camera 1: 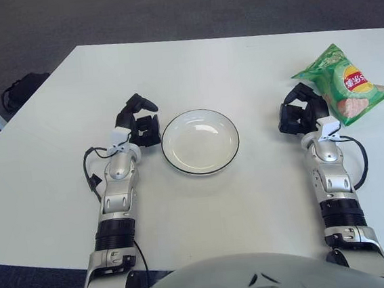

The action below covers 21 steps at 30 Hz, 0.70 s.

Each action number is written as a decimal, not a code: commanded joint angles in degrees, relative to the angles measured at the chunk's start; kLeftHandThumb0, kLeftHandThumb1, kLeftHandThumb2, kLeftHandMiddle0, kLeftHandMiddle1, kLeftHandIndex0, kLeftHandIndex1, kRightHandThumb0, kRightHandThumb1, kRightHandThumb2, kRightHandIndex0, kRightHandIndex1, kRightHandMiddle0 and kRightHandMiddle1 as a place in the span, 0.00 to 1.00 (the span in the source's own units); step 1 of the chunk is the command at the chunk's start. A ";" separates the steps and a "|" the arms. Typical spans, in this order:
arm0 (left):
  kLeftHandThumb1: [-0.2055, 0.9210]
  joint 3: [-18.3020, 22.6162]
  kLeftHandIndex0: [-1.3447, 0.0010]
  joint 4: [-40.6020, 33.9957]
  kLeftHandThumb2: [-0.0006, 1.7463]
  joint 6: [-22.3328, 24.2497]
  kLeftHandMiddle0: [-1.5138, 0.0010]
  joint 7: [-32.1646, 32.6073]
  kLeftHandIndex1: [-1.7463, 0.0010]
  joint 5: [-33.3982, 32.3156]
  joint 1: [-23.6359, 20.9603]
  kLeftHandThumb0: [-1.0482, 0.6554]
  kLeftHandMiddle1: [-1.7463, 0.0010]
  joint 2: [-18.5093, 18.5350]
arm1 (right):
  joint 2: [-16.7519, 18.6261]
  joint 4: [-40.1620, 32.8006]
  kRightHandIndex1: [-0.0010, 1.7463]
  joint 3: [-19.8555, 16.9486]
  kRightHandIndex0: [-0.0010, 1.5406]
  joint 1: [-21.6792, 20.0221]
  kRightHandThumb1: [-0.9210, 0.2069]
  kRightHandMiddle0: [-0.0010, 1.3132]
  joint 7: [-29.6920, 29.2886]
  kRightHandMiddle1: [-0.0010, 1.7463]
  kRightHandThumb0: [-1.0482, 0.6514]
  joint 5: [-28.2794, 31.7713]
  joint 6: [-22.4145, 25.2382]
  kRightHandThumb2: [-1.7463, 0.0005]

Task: Put the snack into the plate.

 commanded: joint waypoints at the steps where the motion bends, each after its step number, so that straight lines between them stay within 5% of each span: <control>1: 0.51 0.36 0.58 4.17 0.72 -0.77 0.14 0.42 0.00 -0.25 5.76 0.35 0.00 -0.20 | -0.56 8.22 1.00 2.73 0.82 7.35 0.57 0.49 -7.50 1.00 0.32 -9.04 -5.62 0.22; 5: 0.51 0.46 0.58 4.24 0.72 -0.86 0.14 1.13 0.00 0.06 5.66 0.34 0.00 -0.63 | -1.88 -2.46 1.00 7.16 0.82 11.11 0.55 0.47 -14.20 1.00 0.33 -22.40 -3.09 0.24; 9: 0.51 0.51 0.58 4.51 0.72 -1.01 0.13 1.31 0.00 -0.21 5.48 0.34 0.00 -1.02 | -5.22 -5.16 1.00 7.33 0.82 10.63 0.51 0.45 -15.31 1.00 0.34 -26.62 -2.77 0.27; 21: 0.51 0.44 0.57 5.75 0.72 -2.16 0.13 1.71 0.00 -0.45 5.06 0.34 0.00 -1.65 | -14.41 -13.14 1.00 2.05 0.76 6.26 0.45 0.40 -5.01 1.00 0.35 -24.18 2.68 0.32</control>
